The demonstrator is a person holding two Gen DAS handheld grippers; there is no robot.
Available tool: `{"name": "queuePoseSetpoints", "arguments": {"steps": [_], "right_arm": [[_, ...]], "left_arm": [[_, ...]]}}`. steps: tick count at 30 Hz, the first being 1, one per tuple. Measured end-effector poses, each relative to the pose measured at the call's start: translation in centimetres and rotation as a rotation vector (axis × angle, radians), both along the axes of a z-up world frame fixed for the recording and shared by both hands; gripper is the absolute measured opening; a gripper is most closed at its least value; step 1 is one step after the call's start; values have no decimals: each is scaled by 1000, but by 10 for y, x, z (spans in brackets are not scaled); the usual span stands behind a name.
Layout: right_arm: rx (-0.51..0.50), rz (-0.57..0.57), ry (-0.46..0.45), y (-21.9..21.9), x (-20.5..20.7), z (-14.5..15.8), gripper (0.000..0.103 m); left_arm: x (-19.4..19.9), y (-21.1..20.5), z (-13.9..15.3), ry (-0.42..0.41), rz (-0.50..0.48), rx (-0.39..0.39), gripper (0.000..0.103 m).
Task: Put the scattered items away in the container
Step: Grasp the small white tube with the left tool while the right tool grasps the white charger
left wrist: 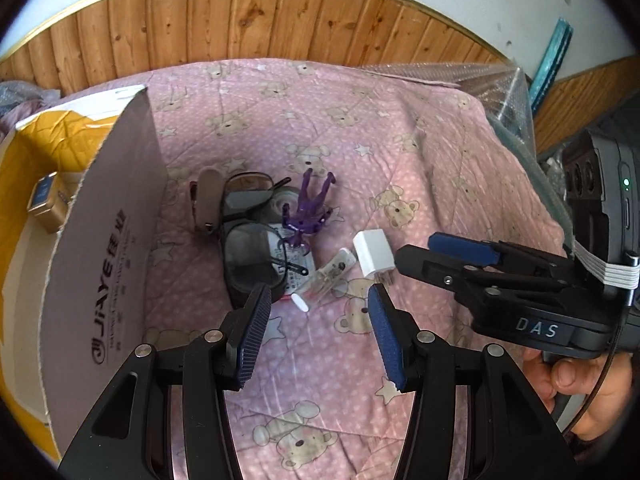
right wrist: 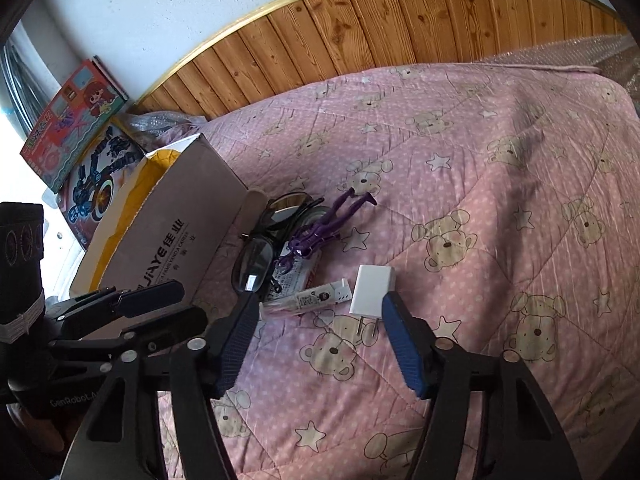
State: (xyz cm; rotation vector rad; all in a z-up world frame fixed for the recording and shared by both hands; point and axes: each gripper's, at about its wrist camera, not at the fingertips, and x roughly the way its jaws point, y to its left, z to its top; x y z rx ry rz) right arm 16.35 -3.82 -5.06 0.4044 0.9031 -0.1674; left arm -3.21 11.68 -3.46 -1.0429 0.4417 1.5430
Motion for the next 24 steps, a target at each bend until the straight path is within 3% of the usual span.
{"name": "queuePoseSetpoints", "arguments": {"steps": [6, 12, 17, 24], "right_arm": [[-7, -31, 71, -11, 16, -26, 54], [-15, -49, 148, -25, 24, -51, 54], [-62, -60, 190, -30, 25, -57, 52], [-141, -53, 211, -29, 27, -59, 53]], "left_arm": [[4, 27, -24, 13, -60, -1, 53], [2, 39, -60, -51, -73, -44, 53], [15, 37, -62, -58, -129, -7, 53], [30, 46, -64, 40, -170, 20, 51]]}}
